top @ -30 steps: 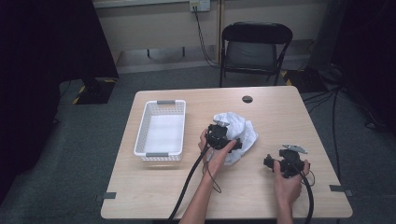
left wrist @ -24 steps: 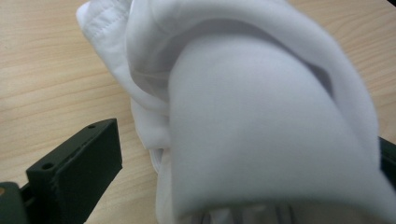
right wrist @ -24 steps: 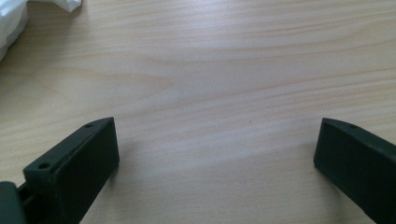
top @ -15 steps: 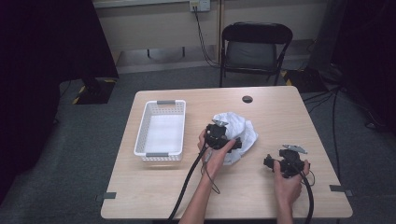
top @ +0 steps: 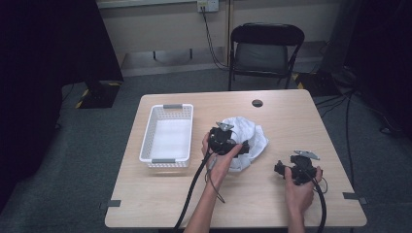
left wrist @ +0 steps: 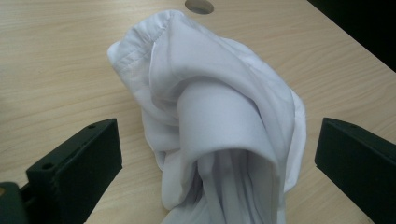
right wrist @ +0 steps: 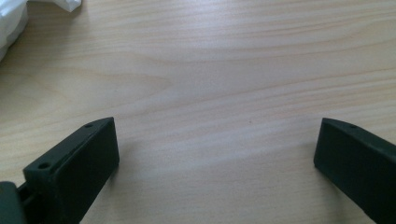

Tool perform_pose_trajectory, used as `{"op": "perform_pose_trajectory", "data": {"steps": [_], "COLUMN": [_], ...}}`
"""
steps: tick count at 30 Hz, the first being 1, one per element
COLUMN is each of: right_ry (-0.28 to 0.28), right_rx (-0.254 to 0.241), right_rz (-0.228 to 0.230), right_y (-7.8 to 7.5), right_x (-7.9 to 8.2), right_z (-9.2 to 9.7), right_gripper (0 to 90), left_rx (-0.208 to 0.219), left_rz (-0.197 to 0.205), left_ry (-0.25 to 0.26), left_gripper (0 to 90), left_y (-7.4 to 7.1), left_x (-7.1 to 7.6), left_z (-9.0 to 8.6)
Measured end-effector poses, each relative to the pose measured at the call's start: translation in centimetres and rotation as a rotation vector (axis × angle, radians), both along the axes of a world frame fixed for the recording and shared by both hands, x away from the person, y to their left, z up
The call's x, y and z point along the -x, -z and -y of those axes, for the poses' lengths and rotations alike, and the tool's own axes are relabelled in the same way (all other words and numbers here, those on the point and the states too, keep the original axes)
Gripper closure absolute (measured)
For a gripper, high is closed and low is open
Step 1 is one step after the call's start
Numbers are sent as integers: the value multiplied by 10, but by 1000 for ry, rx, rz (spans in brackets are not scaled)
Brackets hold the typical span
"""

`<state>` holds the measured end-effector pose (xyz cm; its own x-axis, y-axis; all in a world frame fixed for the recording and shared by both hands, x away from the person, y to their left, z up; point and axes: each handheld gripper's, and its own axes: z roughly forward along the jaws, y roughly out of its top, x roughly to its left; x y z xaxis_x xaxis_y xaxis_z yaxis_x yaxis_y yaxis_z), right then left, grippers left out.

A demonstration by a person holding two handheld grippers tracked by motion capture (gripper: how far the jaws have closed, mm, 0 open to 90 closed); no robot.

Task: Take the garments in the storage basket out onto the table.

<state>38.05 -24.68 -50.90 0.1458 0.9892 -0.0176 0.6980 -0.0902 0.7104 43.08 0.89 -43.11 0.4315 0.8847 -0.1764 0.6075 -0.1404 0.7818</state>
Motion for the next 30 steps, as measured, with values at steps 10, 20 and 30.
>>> {"op": "perform_pose_trajectory", "data": {"steps": [10,20,30], "right_ry": [0,0,0], "right_rx": [0,0,0], "right_rz": [0,0,0], "right_y": [0,0,0], "right_x": [0,0,0], "right_z": [0,0,0], "right_gripper": [0,0,0], "left_rx": [-3,-13,-26], "left_rz": [43,97,117], "left_ry": [15,34,28], "left_gripper": [4,4,4], "left_y": [-9,-16,-16], "left_x": [16,32,42], "left_z": [-7,-10,-16]}}
